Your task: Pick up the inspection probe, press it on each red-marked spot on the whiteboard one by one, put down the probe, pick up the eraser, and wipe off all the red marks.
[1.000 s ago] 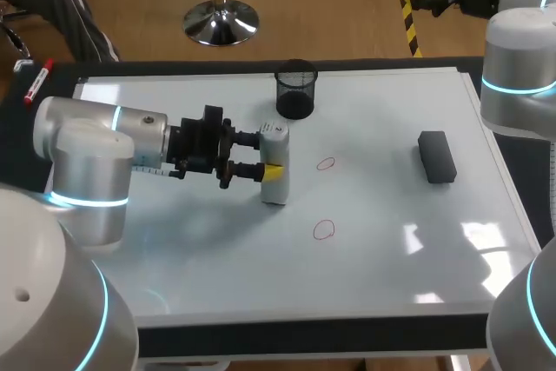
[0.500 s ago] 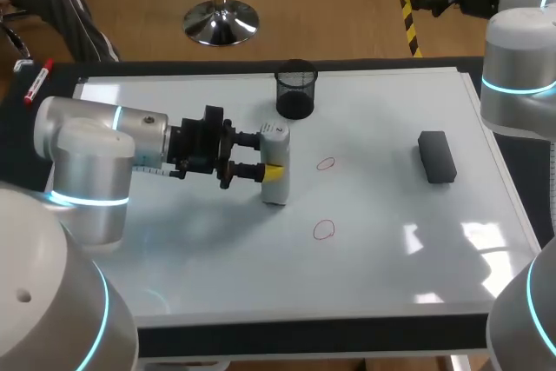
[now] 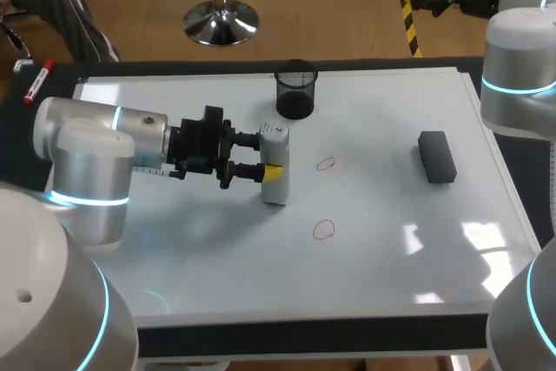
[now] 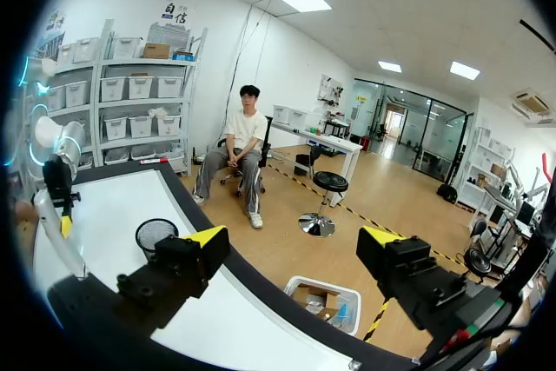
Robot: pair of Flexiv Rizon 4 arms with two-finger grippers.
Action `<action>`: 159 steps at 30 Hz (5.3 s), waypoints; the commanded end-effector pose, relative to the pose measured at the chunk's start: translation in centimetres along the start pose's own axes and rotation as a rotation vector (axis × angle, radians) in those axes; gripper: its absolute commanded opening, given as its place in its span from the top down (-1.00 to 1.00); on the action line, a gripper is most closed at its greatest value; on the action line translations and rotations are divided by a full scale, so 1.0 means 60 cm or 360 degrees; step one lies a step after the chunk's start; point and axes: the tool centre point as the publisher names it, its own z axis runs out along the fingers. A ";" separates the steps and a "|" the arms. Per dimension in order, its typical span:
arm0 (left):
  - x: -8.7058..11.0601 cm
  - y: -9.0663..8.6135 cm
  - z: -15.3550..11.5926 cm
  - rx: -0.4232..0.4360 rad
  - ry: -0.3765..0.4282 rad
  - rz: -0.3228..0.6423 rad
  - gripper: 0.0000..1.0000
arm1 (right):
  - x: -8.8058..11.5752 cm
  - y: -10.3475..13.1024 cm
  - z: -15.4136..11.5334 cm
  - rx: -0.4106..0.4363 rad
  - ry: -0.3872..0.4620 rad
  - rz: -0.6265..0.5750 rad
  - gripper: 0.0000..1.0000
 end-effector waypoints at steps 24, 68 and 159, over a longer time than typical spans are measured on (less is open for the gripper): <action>0.005 0.031 0.009 0.0004 -0.0006 -0.0001 1.00 | 0.018 0.049 -0.041 0.0238 0.0263 -0.0140 -1.00; 0.005 0.031 0.009 0.0004 -0.0006 -0.0001 1.00 | 0.099 0.071 -0.180 0.1362 -0.0363 -0.0044 -1.00; 0.005 0.031 0.009 0.0004 -0.0006 -0.0001 1.00 | 0.162 -0.048 -0.317 0.1561 -0.0677 0.0910 -1.00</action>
